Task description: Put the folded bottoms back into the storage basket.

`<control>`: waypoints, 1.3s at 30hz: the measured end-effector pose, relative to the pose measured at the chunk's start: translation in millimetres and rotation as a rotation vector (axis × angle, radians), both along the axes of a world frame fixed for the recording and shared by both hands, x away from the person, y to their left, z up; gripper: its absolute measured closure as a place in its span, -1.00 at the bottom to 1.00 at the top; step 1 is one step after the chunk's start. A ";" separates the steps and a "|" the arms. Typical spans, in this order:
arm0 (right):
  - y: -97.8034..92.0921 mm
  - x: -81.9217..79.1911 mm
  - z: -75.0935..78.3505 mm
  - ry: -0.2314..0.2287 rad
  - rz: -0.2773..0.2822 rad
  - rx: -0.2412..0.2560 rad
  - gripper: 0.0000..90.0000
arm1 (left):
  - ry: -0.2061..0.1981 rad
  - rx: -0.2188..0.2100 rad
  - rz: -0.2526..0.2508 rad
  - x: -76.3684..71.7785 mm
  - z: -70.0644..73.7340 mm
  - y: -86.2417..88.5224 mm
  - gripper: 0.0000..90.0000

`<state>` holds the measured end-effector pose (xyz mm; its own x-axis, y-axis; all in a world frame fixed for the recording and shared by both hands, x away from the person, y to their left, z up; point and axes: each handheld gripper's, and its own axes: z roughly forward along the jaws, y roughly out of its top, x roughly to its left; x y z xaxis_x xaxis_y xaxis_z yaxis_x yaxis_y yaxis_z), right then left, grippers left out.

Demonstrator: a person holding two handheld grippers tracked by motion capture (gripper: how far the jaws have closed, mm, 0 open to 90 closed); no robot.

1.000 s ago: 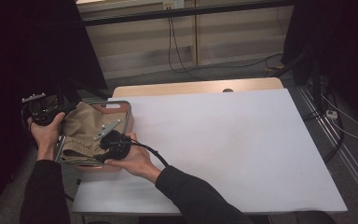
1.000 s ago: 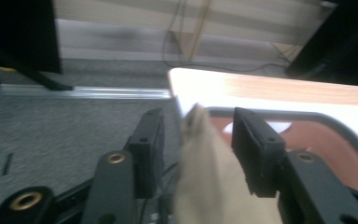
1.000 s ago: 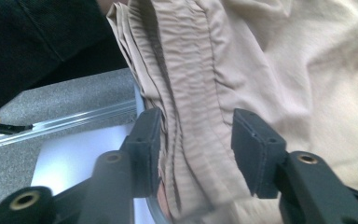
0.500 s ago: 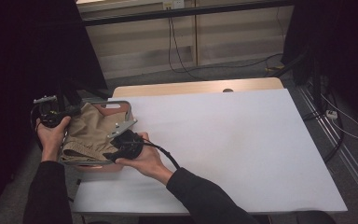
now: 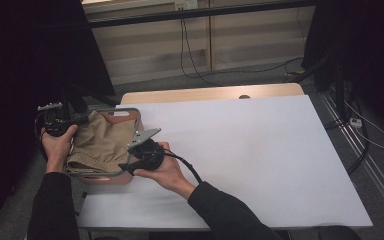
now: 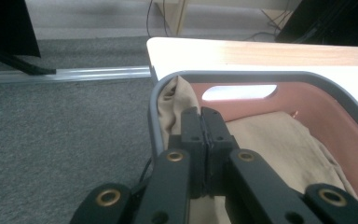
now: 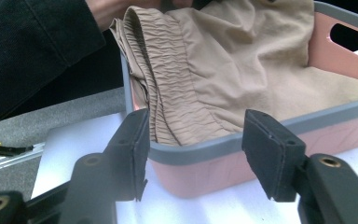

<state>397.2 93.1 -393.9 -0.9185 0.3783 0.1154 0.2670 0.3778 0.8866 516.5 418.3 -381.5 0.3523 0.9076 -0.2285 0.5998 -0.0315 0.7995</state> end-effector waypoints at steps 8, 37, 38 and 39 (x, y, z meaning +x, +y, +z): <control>-9.3 2.6 -0.1 0.000 -0.016 0.012 -0.24 | -0.014 -0.003 -0.014 -4.8 2.9 -1.6 0.89; -15.2 14.4 -0.4 -0.026 -0.125 -0.025 -0.77 | -0.158 0.040 -0.024 -34.8 15.8 -0.5 -0.92; -15.0 14.4 -0.6 -0.030 -0.131 -0.030 -0.78 | -0.165 0.045 -0.021 -36.8 16.2 -0.2 -0.92; -14.5 14.0 -0.8 -0.034 -0.137 -0.038 -0.78 | -0.170 0.045 -0.023 -39.0 17.0 0.6 -0.91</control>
<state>411.2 78.6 -394.7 -0.8612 0.5037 0.0680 0.2881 0.3734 0.8818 477.5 418.9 -364.5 0.4036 0.9067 -0.1229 0.4543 -0.0820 0.8871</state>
